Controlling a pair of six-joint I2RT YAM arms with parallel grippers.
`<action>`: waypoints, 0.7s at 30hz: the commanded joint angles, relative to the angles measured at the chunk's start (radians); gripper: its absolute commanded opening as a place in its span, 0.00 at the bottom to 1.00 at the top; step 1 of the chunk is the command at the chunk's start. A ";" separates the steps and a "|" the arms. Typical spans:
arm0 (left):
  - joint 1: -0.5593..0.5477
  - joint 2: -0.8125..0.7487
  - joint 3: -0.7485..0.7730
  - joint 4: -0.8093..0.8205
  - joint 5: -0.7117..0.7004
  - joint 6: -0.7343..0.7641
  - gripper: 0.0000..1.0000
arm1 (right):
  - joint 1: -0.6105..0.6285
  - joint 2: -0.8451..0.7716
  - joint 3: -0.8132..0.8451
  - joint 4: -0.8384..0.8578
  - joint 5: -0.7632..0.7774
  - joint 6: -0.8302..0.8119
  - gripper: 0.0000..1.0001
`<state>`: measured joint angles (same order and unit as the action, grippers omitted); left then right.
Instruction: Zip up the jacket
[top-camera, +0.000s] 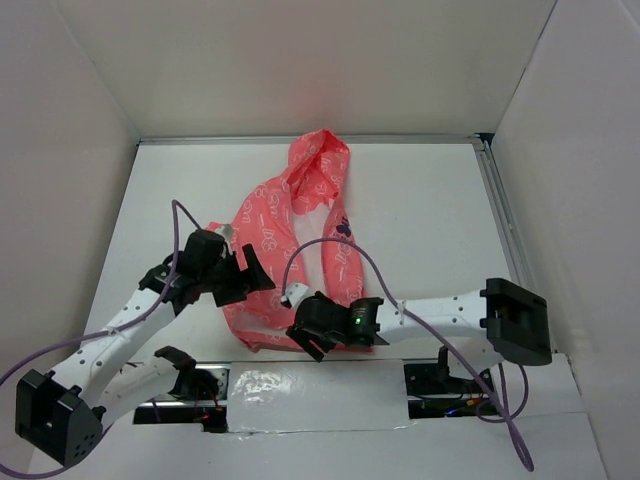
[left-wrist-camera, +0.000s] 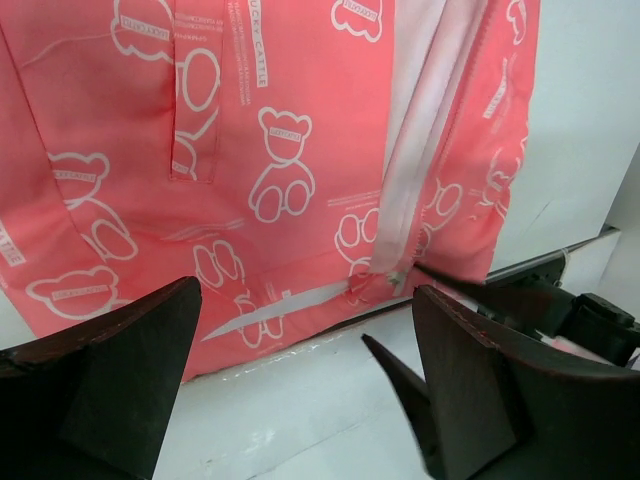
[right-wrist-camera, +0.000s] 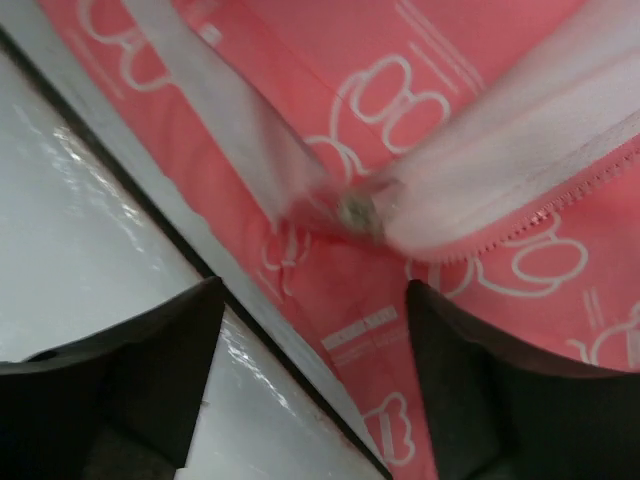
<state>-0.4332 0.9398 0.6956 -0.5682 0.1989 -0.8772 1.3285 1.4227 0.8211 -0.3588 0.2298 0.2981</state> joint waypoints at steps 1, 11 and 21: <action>0.001 -0.027 -0.018 -0.015 0.002 -0.031 0.99 | 0.005 -0.033 0.038 -0.059 0.126 0.056 0.85; -0.016 -0.004 -0.054 0.033 0.027 -0.029 0.99 | -0.136 -0.358 -0.106 0.074 -0.016 0.307 0.94; -0.071 0.083 -0.039 0.108 0.053 -0.006 0.99 | -0.293 -0.220 -0.113 0.075 0.035 0.628 0.80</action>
<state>-0.4877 1.0012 0.6346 -0.5022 0.2379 -0.8906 1.0859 1.1568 0.6735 -0.3237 0.2127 0.8055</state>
